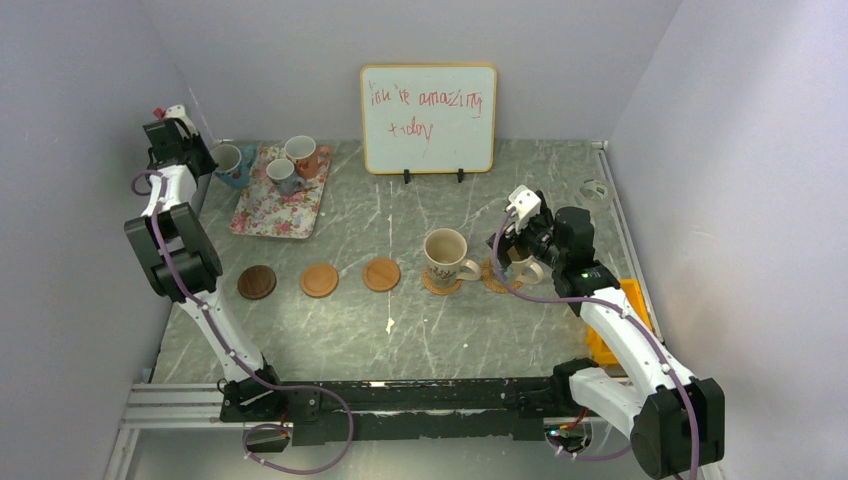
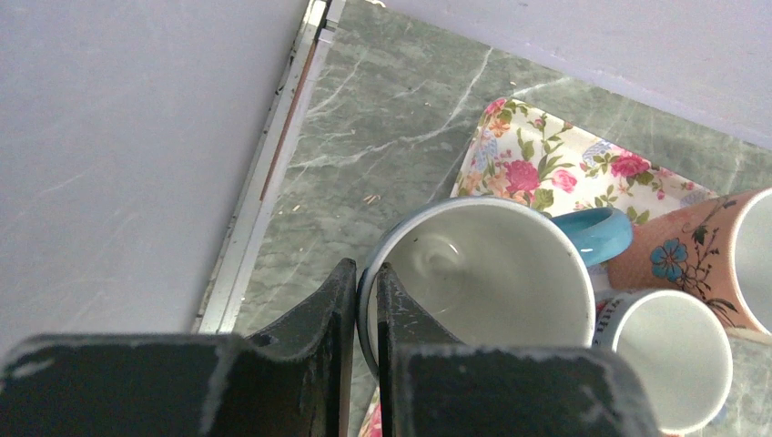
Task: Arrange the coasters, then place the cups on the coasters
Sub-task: Pick up the cup from the tray, then place the cup at the center of the board.
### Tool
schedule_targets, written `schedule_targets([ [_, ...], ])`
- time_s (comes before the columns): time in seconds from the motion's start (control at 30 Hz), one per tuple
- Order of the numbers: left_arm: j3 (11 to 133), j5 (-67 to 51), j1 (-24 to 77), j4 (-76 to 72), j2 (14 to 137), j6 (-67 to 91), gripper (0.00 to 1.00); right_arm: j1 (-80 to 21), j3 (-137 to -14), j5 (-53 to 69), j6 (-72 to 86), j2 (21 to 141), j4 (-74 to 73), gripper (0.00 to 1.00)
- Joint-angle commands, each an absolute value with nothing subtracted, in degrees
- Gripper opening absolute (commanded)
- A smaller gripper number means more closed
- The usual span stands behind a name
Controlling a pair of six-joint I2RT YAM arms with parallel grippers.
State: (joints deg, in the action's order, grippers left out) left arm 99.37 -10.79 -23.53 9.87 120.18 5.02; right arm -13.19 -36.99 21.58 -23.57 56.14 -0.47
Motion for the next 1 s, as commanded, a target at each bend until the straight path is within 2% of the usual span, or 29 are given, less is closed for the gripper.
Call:
schedule_targets([
  [0.0,96.4,-17.2,-24.9,3.0,112.1,3.7,0.05,-12.9,-38.2,23.1,-23.6,55.1,0.3,1.0],
  [0.53,76.0,-35.0,-25.4,3.2,91.4,-12.3,0.05,-13.0,-38.3,23.5,-23.6,55.2,0.3,1.0],
  [0.7,70.7,-42.0,-24.3,10.1,85.0,-20.6,0.05,-13.0,-38.2,25.5,-23.7,54.6,0.3,1.0],
  [0.97,60.2,-43.6,-17.8,20.1,74.0,-31.3,0.05,-13.1,-38.3,30.2,-24.2,53.4,-1.6,1.0],
])
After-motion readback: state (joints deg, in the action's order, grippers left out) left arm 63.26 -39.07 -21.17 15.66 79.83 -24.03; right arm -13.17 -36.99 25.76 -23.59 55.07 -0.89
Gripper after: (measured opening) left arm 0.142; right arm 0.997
